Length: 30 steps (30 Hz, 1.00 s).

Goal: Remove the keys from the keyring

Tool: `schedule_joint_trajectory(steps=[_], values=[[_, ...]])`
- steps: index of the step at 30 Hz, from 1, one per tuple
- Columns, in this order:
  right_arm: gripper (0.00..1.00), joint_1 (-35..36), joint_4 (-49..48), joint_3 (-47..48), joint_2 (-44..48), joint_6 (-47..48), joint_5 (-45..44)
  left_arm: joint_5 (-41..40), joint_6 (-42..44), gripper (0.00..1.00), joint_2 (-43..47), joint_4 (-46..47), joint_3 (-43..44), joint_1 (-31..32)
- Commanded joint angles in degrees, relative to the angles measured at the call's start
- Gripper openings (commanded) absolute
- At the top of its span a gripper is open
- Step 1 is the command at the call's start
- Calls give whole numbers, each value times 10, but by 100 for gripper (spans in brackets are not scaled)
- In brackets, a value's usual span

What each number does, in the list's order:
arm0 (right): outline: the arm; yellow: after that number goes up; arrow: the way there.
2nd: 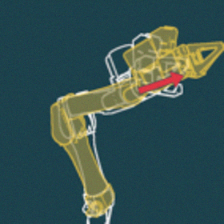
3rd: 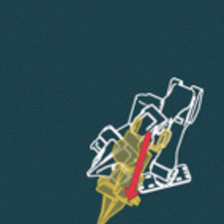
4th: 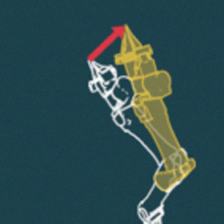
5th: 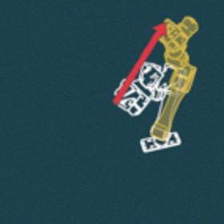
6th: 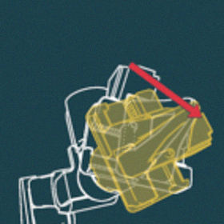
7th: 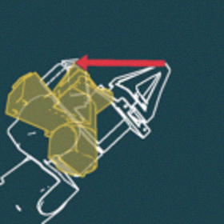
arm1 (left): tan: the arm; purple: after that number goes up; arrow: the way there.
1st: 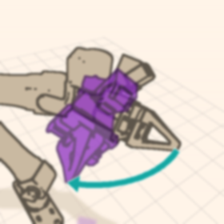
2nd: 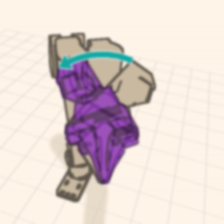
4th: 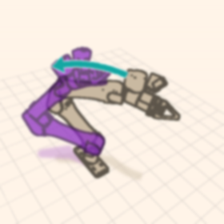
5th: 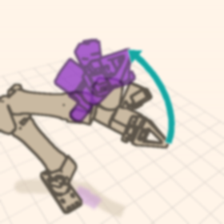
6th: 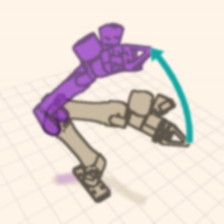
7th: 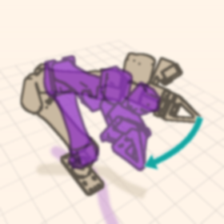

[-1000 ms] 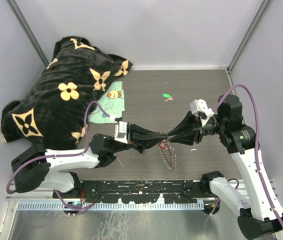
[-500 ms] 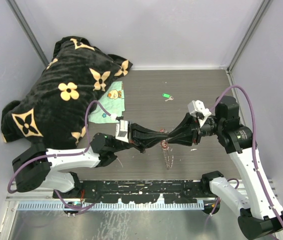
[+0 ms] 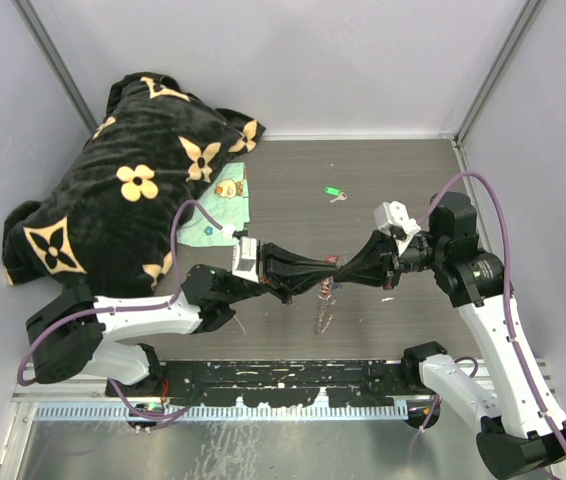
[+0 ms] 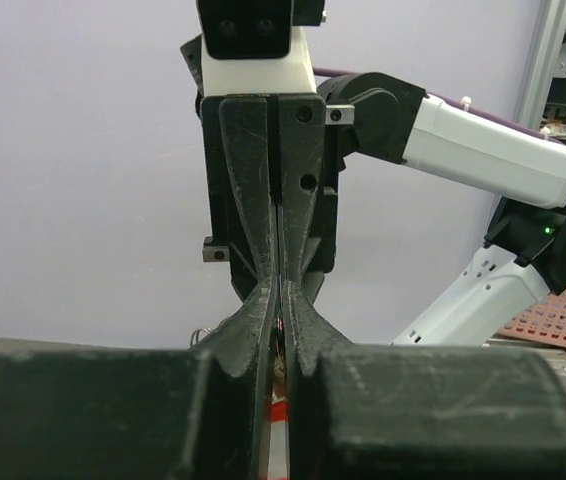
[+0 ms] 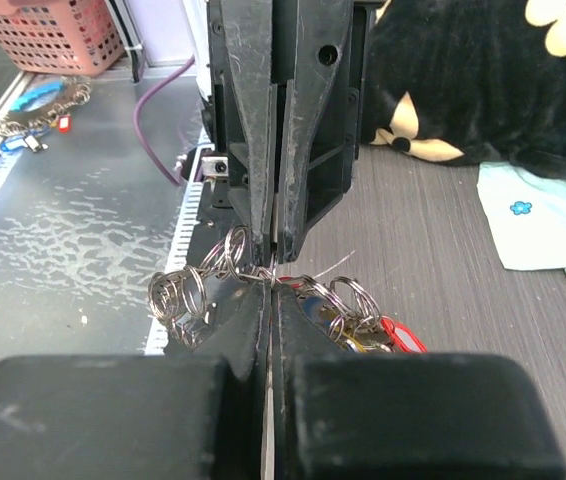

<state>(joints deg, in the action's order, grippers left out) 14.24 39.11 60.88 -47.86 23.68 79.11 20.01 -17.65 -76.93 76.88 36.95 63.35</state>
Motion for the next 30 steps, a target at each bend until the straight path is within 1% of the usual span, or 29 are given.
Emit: schedule_joint_trajectory(steps=[1, 2, 3, 5, 7, 9, 11, 12, 14, 16, 19, 21, 22, 26, 28, 30], values=[[1, 4, 36, 20, 12, 58, -28, -35, 3, 15, 25, 45, 0, -1], [1, 4, 58, 23, 13, 81, -43, -38, 11, 20, 35, 38, -10, -1], [1, 4, 81, 26, 12, 111, -61, -41, 19, 22, 57, 21, -19, 0], [0, 5, 162, 39, 2, 181, -111, -43, 46, 28, 98, -55, -32, -1], [1, 11, 233, 56, -18, 245, -163, -38, 78, 32, 152, -159, -34, 0], [1, 16, 288, 74, -37, 296, -228, -36, 112, 36, 191, -286, -26, -1], [1, 22, 321, 90, -54, 323, -306, -40, 139, 38, 218, -383, -20, -1], [1, 27, 332, 98, -62, 330, -347, -44, 149, 39, 227, -414, -22, -1], [1, 41, 343, 113, -77, 329, -434, -60, 155, 39, 239, -444, -34, -1], [1, 59, 345, 123, -93, 311, -516, -77, 151, 40, 246, -440, -59, 0], [1, 104, 318, 108, -122, 260, -677, -114, 127, 42, 248, -395, -95, -1], [1, 128, 301, 93, -139, 235, -737, -142, 98, 45, 240, -353, -119, -1], [1, 137, 293, 88, -144, 225, -745, -154, 79, 50, 227, -328, -132, 0], [1, 147, 277, 89, -144, 212, -683, -175, 9, 52, 174, -252, -153, -1], [1, 148, 263, 87, -144, 203, -682, -197, -47, 56, 146, -215, -159, -1], [1, 148, 259, 86, -149, 197, -678, -231, -109, 57, 114, -173, -167, -1]])
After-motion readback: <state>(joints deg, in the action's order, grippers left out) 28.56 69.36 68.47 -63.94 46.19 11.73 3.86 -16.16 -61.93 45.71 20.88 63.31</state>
